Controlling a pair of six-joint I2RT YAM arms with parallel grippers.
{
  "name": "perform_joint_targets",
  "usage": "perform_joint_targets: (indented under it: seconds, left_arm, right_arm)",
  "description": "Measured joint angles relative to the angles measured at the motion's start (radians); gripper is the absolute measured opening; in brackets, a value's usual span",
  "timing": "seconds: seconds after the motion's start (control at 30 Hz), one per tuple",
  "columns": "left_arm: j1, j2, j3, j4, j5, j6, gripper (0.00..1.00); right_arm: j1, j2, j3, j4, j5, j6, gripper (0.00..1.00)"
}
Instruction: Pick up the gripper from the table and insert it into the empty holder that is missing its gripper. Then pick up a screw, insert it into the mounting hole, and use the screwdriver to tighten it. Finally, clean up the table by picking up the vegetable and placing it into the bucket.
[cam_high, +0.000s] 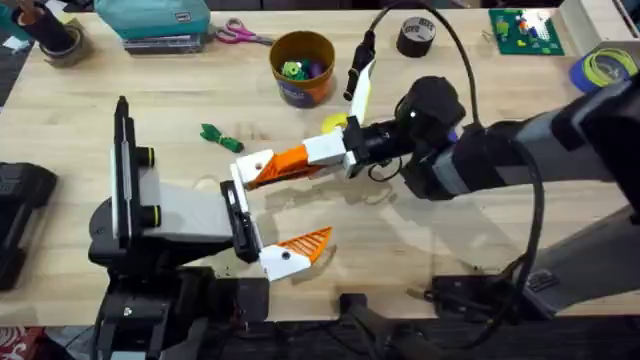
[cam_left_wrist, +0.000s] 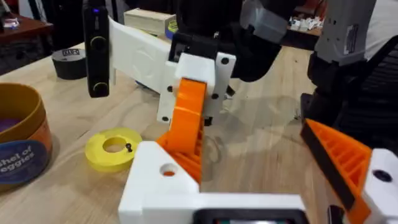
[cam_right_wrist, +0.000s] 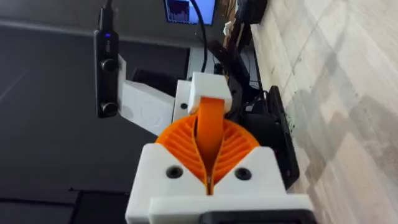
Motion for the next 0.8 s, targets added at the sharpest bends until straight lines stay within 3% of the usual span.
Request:
perform_joint_targets:
  seconds: [0.8]
  left_arm:
    - [0.0,0.0,0.0,0.0,0.003,-0.007,0.986]
  right_arm:
    - [-0.014,0.039,0.04,0.013,-0.06,-0.007,0.008]
